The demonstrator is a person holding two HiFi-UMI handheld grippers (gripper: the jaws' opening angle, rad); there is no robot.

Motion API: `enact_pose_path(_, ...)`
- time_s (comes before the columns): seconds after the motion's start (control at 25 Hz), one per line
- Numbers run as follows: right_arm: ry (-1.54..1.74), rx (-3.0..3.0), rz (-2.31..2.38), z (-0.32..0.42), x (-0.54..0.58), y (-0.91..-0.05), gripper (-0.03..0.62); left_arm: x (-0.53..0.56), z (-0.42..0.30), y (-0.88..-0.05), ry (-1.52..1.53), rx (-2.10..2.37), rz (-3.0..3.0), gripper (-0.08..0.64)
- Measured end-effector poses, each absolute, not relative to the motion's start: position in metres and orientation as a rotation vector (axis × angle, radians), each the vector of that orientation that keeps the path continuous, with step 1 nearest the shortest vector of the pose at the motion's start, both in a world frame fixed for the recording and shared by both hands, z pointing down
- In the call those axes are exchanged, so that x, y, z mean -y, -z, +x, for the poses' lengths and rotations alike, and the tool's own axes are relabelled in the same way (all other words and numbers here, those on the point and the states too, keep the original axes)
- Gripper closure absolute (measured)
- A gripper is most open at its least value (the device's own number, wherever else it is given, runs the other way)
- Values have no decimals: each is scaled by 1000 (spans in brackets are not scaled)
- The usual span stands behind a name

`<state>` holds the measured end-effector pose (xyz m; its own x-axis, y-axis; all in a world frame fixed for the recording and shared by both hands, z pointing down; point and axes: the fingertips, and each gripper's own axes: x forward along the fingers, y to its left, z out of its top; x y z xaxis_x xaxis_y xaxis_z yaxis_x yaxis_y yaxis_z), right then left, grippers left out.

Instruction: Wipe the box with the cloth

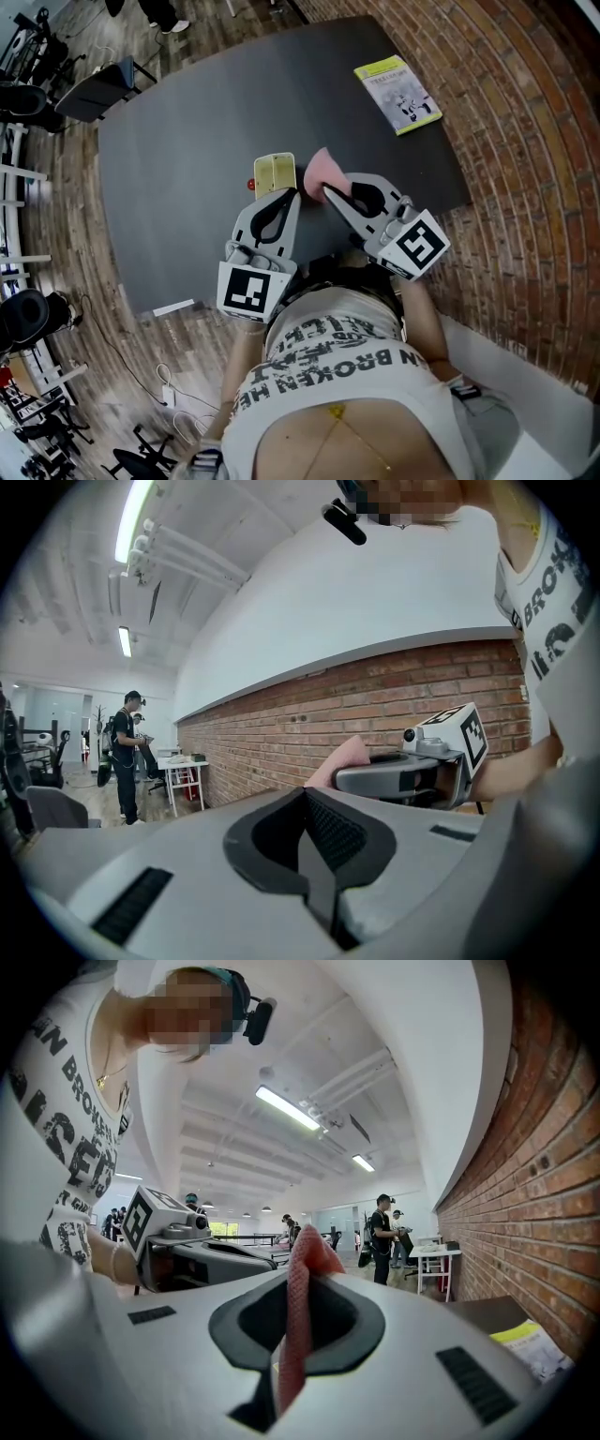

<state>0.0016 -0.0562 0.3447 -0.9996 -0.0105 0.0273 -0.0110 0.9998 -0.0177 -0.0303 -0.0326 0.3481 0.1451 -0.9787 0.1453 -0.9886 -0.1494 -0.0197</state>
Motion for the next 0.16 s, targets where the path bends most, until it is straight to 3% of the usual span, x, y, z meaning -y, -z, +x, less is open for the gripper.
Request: enact_pose_path(0.16,-37,3110,10,4,54,-347,575,30,-27,-349,-192,1998,2304,552)
